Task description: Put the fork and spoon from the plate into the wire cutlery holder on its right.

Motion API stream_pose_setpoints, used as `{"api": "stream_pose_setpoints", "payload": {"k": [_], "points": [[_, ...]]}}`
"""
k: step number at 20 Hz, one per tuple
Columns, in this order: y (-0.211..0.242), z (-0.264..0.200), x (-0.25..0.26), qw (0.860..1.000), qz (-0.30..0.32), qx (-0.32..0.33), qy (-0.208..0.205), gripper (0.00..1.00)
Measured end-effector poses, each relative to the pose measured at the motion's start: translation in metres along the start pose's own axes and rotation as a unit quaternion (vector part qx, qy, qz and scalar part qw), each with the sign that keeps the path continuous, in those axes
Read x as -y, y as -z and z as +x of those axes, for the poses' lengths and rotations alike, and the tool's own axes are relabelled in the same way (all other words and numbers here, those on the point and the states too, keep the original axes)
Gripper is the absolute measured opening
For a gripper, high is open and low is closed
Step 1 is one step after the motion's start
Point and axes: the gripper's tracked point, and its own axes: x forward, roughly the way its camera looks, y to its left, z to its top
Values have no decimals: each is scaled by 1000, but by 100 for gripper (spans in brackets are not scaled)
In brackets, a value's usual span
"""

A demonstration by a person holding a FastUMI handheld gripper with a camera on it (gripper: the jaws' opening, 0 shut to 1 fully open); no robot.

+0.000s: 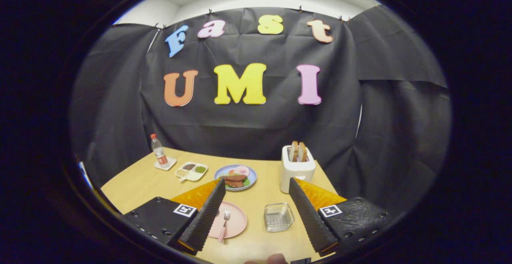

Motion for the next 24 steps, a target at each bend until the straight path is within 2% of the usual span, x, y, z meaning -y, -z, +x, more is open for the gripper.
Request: {"api": "stream_pose_setpoints", "payload": {"k": [4, 8, 12, 17, 20, 22, 24], "points": [[41, 18, -33, 997, -25, -71, -26, 95], [89, 37, -60, 987, -50, -148, -37, 96], [136, 54, -77, 970, -68, -231, -37, 96], [201, 77, -89, 943, -56, -326, -24, 95], [225, 85, -94, 930, -54, -364, -20, 78], [239, 89, -95, 921, -55, -386, -14, 77], [250, 96, -93, 913, -48, -405, -1, 61]]}}
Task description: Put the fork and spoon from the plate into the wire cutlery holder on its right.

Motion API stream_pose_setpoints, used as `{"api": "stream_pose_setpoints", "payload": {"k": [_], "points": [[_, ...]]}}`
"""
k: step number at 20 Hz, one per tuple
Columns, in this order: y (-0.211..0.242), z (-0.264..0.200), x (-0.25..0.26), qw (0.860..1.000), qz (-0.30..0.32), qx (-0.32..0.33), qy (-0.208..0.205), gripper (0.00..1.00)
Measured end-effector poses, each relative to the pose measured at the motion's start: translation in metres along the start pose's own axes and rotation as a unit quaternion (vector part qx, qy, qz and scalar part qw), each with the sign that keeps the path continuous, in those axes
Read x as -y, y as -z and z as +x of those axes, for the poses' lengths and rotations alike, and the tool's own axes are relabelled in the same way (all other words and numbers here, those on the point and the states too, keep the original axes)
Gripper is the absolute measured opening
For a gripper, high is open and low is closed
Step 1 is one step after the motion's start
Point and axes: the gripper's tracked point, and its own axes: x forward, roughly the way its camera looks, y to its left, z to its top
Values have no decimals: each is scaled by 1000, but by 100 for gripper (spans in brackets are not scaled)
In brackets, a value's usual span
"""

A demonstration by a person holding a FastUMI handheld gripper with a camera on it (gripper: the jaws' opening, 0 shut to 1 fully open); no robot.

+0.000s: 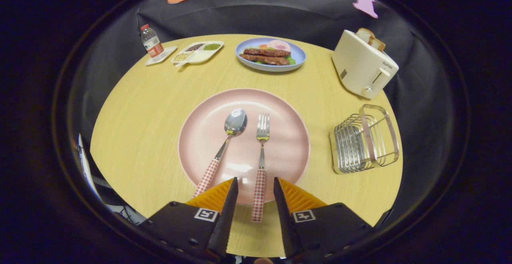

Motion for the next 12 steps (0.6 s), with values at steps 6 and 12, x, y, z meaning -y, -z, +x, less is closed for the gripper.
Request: {"api": "stream_pose_setpoints", "payload": {"k": [6, 12], "points": [[6, 14, 1, 998, 33, -52, -3, 12], [-8, -20, 1, 996, 51, -72, -32, 1]]}}
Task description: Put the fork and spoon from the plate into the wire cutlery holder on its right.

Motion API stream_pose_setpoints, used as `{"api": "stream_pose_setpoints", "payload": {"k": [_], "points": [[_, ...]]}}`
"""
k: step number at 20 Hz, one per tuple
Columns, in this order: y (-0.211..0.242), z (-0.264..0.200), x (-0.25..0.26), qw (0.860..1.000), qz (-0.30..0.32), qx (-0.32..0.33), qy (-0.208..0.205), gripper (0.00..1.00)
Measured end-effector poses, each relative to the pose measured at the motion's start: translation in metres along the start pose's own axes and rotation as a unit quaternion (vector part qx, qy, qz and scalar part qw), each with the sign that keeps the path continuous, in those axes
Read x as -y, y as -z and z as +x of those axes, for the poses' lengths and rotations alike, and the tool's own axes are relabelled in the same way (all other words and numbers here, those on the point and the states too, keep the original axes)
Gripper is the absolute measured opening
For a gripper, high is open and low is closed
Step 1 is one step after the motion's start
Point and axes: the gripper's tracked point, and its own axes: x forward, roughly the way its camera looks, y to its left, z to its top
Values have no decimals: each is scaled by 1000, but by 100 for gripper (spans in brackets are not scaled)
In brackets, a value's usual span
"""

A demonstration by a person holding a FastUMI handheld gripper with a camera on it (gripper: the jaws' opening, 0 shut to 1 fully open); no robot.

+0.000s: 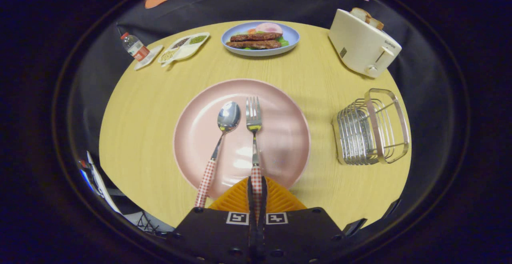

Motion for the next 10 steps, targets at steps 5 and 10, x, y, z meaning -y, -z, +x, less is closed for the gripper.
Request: {"api": "stream_pose_setpoints", "payload": {"k": [5, 10], "points": [[-14, -72, 21, 999, 12, -38, -22, 1], [-25, -123, 83, 996, 21, -88, 2, 1]]}}
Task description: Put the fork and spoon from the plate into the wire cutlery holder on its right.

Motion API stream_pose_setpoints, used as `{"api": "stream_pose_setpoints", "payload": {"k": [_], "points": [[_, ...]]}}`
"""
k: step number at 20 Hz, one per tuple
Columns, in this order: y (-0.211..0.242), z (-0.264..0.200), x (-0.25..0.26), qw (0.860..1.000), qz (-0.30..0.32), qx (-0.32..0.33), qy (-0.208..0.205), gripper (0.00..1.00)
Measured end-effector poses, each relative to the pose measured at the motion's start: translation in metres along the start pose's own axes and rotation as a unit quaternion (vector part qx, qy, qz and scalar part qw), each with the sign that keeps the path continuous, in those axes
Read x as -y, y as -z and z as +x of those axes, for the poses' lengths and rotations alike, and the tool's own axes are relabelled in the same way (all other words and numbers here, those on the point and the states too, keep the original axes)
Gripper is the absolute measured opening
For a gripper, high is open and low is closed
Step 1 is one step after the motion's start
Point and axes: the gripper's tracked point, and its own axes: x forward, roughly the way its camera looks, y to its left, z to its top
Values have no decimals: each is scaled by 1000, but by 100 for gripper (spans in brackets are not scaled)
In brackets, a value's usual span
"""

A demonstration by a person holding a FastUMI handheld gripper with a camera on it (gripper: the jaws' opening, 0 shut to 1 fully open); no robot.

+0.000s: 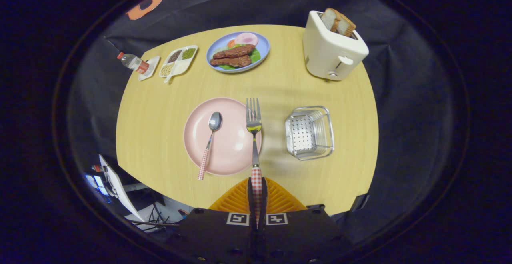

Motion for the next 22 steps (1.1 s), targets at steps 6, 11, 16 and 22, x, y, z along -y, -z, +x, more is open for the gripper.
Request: {"api": "stream_pose_setpoints", "payload": {"k": [6, 11, 16, 22], "points": [[-4, -14, 60, 996, 30, -82, 22, 1], [-4, 6, 71, 987, 51, -153, 13, 0], [-9, 19, 78, 979, 53, -194, 19, 1], [-31, 24, 83, 982, 60, -178, 25, 12]]}}
